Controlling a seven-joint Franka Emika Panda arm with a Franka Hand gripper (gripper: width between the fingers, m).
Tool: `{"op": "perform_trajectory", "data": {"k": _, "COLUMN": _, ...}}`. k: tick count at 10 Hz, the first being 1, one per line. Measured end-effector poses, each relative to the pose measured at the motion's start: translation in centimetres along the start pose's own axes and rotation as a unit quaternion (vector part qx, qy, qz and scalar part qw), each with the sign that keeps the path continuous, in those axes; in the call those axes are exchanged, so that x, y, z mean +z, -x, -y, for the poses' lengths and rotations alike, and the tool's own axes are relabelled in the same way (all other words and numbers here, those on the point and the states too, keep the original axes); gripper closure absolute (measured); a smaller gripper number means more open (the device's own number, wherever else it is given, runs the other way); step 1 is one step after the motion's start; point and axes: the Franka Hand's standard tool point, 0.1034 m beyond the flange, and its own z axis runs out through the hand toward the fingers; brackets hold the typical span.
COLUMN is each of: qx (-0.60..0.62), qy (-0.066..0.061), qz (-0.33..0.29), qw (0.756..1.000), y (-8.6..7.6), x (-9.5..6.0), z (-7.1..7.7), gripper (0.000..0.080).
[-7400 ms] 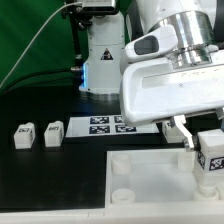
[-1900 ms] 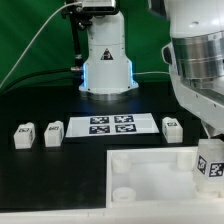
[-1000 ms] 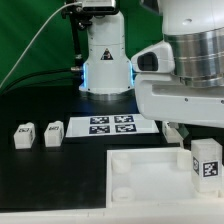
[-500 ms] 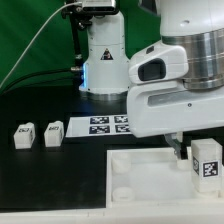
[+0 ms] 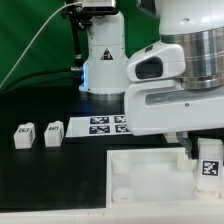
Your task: Assemble one leg
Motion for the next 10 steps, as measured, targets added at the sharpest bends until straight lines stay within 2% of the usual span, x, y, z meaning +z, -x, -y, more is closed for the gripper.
{"op": "perform_trajectory", "data": {"k": 3, "qx": 0.159, "qy": -0.006, "qz": 0.003, "qw": 0.987, "y": -0.3, "x": 0.1, "z": -0.18, "gripper": 0.0491}}
{"op": "perform_trajectory", "data": {"k": 4, "qx": 0.24, "qy": -0.017, "qz": 0.007, "qw": 0.971, "y": -0.54, "x": 0.12, "z": -0.31, "gripper": 0.0491}}
{"op": "perform_trajectory", "data": {"k": 6, "qx": 0.399, "qy": -0.047, "qz": 0.02, "qw": 0.916, "y": -0.83, "x": 0.17, "z": -0.84, "gripper": 0.0491}}
{"op": "perform_trajectory", "data": {"k": 7, "qx": 0.46, "qy": -0.055, "qz": 0.021, "qw": 0.886, "y": -0.65, "x": 0.2, "z": -0.94, "gripper": 0.0491}}
{"op": "perform_trajectory", "data": {"k": 9, "qx": 0.539, "qy": -0.054, "qz": 0.026, "qw": 0.84, "y": -0.45, "x": 0.16, "z": -0.45, "gripper": 0.0492}}
{"op": "perform_trajectory", "data": {"k": 10, "qx": 0.526, "qy": -0.054, "qz": 0.025, "qw": 0.848, "y": -0.45, "x": 0.16, "z": -0.45, "gripper": 0.0493}}
